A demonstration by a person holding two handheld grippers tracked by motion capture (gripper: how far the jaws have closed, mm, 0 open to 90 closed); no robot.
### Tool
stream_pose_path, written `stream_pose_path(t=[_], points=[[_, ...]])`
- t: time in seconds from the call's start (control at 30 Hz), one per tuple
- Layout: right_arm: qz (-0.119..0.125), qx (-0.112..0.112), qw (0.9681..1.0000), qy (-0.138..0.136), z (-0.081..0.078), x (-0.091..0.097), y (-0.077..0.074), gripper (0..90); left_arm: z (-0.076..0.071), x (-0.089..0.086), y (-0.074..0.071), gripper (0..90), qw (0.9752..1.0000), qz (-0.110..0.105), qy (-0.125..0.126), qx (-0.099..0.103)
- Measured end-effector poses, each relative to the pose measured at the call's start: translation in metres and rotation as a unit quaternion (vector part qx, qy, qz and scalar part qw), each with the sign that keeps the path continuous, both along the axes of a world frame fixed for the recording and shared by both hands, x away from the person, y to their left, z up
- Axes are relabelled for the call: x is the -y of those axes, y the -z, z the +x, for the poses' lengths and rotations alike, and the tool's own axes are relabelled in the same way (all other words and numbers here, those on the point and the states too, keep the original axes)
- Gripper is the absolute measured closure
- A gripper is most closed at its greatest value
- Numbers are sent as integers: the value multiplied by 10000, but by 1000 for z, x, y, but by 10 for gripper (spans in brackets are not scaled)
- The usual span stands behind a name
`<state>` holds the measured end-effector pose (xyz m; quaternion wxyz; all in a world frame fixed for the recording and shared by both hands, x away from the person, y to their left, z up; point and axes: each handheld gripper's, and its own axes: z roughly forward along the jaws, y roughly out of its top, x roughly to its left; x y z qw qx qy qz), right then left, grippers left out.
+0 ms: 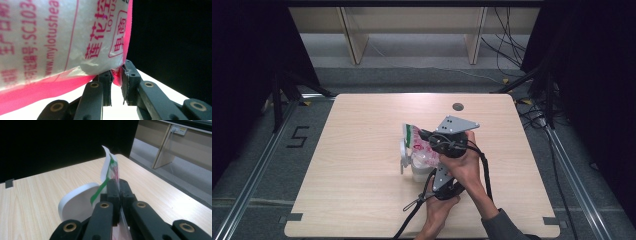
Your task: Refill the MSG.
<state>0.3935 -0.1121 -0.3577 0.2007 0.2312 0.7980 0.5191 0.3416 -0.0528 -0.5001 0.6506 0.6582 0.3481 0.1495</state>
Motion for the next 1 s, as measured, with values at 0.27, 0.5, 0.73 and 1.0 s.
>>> stream_pose_path(t=[0.27,0.5,0.73,1.0], points=[[80,-23,10000,-19,0,1,0,900,0,0,0,790,10000,8,18,-3],[194,-98,9997,-55,0,6,-2,900,2,0,2,789,10000,-27,47,-6],[195,-11,9998,-35,0,8,-4,900,2,-1,2,789,10000,-12,54,-4],[224,-137,9997,19,-3,10,-6,900,0,-1,2,788,10000,43,46,-5]])
